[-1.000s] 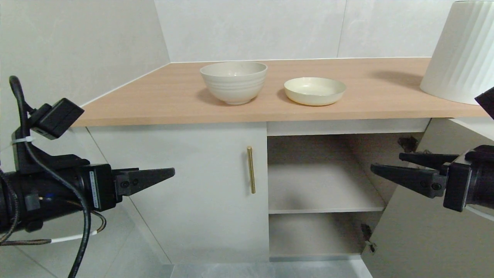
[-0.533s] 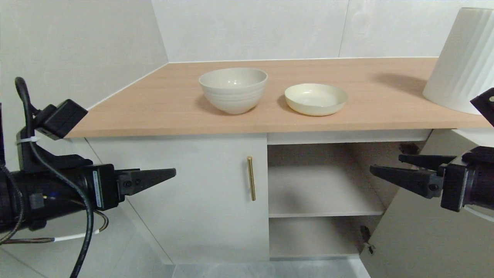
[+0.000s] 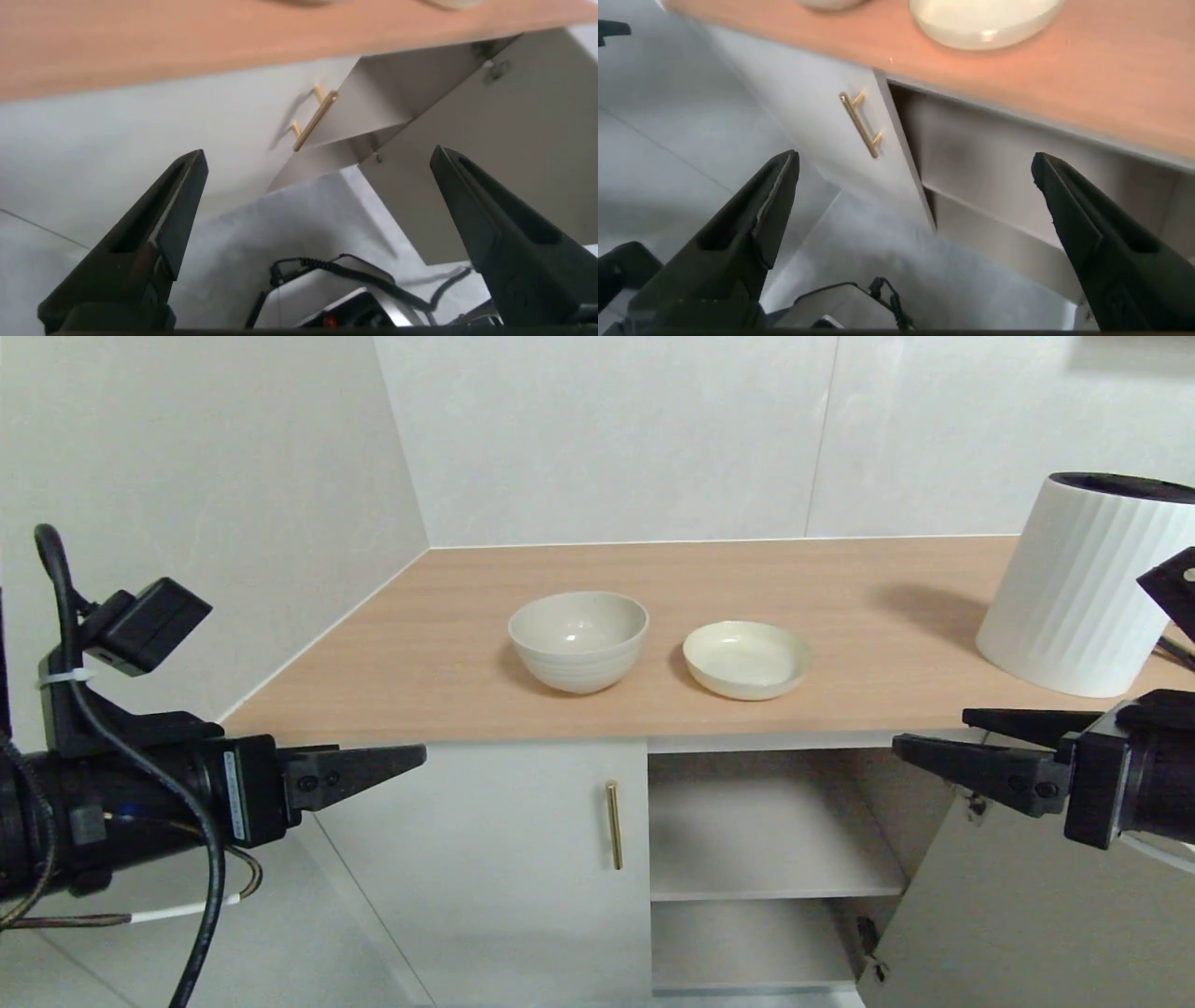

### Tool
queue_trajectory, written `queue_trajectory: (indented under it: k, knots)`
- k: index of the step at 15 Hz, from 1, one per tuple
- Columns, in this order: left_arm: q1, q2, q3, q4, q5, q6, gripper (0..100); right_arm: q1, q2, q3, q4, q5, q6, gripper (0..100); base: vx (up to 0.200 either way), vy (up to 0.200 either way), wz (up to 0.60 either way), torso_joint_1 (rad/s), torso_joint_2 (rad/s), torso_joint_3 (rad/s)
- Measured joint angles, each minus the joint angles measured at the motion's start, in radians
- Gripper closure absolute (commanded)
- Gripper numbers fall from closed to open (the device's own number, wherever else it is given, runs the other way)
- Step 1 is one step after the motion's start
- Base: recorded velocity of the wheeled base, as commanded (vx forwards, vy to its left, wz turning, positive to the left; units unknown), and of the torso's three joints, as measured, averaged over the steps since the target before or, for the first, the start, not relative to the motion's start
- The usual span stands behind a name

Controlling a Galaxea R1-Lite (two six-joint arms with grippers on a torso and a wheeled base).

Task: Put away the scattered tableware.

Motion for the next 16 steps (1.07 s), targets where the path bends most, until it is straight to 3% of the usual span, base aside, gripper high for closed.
queue_trajectory:
  k: [7, 10, 13, 15, 16]
  knots:
    - [0.0, 0.009, 0.0, -0.001, 0.0, 0.001, 0, 0.0, 0.001, 0.003, -0.001, 0.001, -0.002, 0, 0.0, 0.0, 0.0, 0.203, -0.49, -0.284]
    - [0.0, 0.025, -0.02, 0.0, 0.0, 0.0, 0, -0.003, 0.011, 0.003, -0.003, 0.0, -0.05, 0, 0.0, 0.0, 0.0, 0.064, -0.16, -0.085]
    - [0.0, 0.083, -0.108, 0.024, 0.008, -0.001, 0, -0.029, 0.081, -0.053, -0.019, -0.007, -0.064, 0, 0.0, 0.0, 0.0, 0.0, 0.0, 0.0]
    - [0.002, 0.151, -0.227, 0.098, 0.047, -0.005, 0, -0.063, 0.176, -0.155, -0.001, -0.021, -0.064, 0, 0.0, 0.0, 0.0, 0.0, 0.0, 0.0]
    - [0.002, 0.188, -0.284, 0.152, 0.077, -0.027, 0, -0.076, 0.227, -0.217, 0.027, -0.045, -0.053, 0, 0.0, 0.0, 0.0, 0.0, 0.0, 0.0]
